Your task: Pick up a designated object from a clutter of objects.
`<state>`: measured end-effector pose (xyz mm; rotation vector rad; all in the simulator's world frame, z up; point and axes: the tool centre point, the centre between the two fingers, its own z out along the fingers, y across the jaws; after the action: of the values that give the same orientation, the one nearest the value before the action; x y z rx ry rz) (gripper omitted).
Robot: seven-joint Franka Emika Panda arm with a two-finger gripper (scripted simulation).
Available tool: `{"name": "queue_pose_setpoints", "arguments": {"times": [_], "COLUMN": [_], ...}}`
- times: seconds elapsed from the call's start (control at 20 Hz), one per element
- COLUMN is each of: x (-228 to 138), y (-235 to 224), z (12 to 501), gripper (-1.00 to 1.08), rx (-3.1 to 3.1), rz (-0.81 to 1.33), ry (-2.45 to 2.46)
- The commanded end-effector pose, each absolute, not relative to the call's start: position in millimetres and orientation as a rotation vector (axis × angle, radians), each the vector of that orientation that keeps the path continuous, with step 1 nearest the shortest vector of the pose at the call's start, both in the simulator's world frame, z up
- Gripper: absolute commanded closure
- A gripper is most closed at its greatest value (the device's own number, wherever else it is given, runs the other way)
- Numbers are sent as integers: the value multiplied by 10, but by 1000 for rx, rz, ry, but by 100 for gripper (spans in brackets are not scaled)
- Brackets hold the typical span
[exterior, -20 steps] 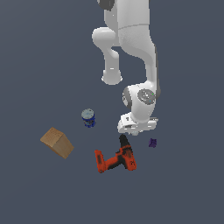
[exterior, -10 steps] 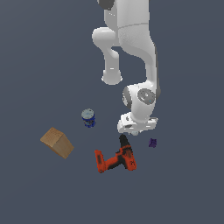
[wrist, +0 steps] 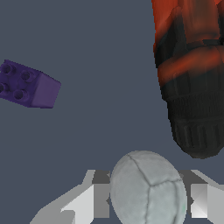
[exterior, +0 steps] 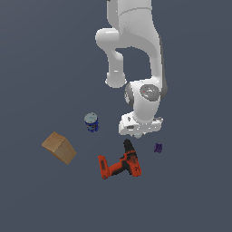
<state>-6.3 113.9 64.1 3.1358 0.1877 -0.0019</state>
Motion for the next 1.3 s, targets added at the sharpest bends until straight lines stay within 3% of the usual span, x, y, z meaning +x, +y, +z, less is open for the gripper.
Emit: {"name": "queue_pose_setpoints", "arguments": {"times": [0.0, 1.25], "x": [-26, 486], "y": [1064, 69], "z": [829, 3347], "gripper": [108, 108], "rx": [3136, 3138], "rz": [0, 0], "ry": [187, 188]}}
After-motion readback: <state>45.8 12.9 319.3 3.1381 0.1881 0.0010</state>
